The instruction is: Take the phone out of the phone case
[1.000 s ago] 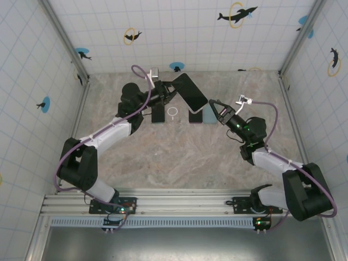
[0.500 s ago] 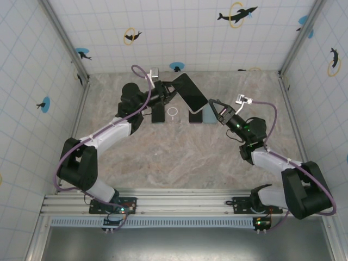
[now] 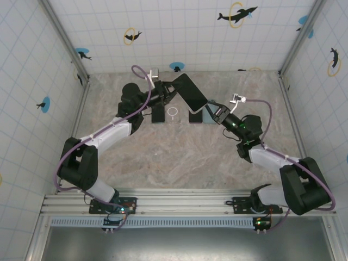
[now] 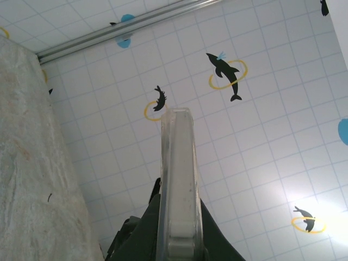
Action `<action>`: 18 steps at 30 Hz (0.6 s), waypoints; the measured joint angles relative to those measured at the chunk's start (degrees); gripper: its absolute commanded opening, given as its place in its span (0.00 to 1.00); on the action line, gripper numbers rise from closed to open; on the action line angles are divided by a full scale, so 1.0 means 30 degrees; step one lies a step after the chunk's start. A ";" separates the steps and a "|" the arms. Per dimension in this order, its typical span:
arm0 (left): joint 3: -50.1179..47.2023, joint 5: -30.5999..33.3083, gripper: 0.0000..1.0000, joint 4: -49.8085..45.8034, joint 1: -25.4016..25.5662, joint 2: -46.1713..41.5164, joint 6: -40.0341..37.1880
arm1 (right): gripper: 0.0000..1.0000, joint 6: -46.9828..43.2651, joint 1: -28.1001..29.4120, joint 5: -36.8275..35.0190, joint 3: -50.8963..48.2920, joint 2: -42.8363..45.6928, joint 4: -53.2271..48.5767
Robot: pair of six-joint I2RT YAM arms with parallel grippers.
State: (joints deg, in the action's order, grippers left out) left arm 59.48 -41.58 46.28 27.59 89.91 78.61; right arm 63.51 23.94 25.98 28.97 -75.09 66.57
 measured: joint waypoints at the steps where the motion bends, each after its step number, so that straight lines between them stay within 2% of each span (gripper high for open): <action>1: -0.0022 0.0036 0.00 0.0299 -0.0015 0.0080 0.0168 | 0.37 0.0255 0.0117 -0.0044 0.0219 -0.0182 -0.0022; 8: -0.0197 0.0168 0.00 0.1494 -0.0095 0.0976 0.1049 | 0.27 0.2120 0.0517 -0.0036 0.0882 -0.1151 0.0131; 13: -0.0197 0.0175 0.04 0.1588 -0.0095 0.1435 0.1326 | 0.13 0.2943 0.0546 0.0219 0.0947 -0.1377 0.0182; 17: -0.0189 0.0219 0.15 0.1421 -0.0095 0.1501 0.1304 | 0.06 0.3381 0.0488 0.0240 0.0947 -0.1377 0.0160; 18: -0.0189 0.0248 0.21 0.1319 -0.0095 0.1501 0.1304 | 0.05 0.3468 0.0474 0.0233 0.0954 -0.1377 0.0153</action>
State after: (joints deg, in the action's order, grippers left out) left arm 58.92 -40.84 50.24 27.31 94.41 82.52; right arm 73.91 25.36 26.68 31.83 -79.22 67.02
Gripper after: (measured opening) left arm 0.140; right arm 0.125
